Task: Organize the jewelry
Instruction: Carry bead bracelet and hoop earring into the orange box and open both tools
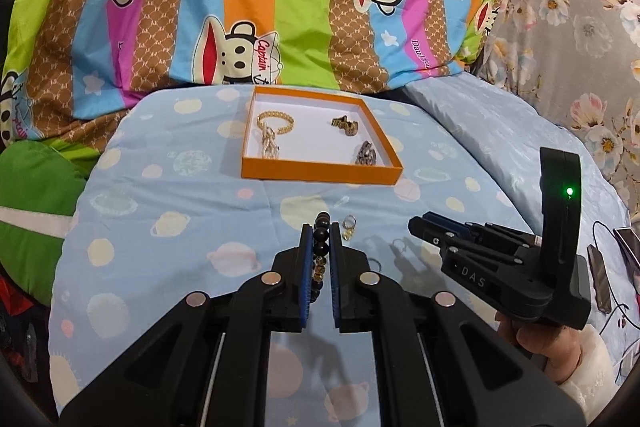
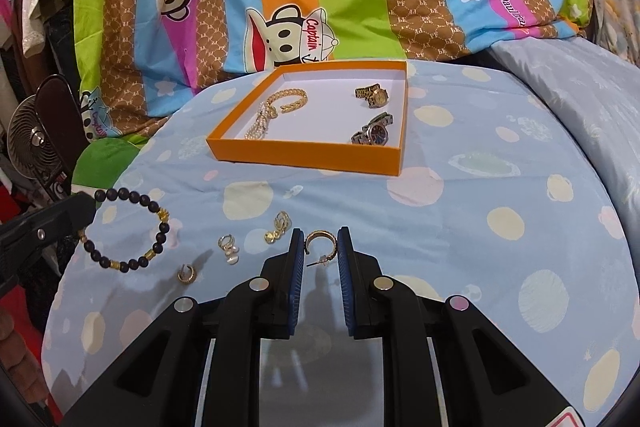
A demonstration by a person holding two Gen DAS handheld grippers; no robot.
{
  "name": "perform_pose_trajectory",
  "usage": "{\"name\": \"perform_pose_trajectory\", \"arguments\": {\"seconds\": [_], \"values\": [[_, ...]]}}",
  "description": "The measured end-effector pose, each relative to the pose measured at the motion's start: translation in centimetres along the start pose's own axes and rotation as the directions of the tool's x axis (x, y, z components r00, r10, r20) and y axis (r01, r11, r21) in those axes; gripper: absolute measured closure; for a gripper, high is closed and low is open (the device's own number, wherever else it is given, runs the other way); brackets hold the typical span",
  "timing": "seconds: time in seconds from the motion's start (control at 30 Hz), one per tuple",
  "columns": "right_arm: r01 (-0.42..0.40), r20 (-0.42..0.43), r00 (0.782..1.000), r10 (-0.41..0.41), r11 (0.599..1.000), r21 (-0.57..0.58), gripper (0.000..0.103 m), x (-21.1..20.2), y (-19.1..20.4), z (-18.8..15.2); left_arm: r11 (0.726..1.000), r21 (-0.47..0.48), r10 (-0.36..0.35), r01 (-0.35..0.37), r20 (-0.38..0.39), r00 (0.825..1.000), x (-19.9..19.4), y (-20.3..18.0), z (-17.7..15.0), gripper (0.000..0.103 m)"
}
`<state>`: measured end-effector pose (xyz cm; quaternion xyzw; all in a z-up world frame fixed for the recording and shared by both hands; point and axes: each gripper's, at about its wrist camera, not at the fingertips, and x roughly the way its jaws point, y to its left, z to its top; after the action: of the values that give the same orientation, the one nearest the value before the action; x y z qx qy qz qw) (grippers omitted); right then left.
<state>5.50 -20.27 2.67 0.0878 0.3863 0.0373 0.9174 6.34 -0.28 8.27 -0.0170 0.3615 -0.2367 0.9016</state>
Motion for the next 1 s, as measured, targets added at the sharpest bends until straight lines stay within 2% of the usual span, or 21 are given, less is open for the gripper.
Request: {"name": "perform_pose_trajectory", "arguments": {"seconds": [0.3,0.53,0.77,1.0], "values": [[0.005,0.021,1.0,-0.004,1.0,-0.027,0.087,1.5,-0.4,3.0,0.999,0.031,0.027,-0.028,0.046,0.999,2.7,0.3,4.2,0.096],[-0.01,0.035,0.999,0.011,1.0,-0.026,0.088,4.4,-1.7,8.2,0.997,0.057,0.048,-0.053,0.083,0.995,6.7,0.6,9.5,0.096],[-0.027,0.021,0.999,0.028,0.999,-0.028,0.087,8.9,-2.3,13.6,0.996,0.054,0.064,-0.069,0.088,0.994,13.1,1.5,15.2,0.096],[-0.015,0.007,1.0,0.015,0.999,-0.051,0.087,13.2,-2.2,17.6,0.993,0.044,0.109,-0.11,0.038,0.993,19.8,2.9,17.5,0.096]]}}
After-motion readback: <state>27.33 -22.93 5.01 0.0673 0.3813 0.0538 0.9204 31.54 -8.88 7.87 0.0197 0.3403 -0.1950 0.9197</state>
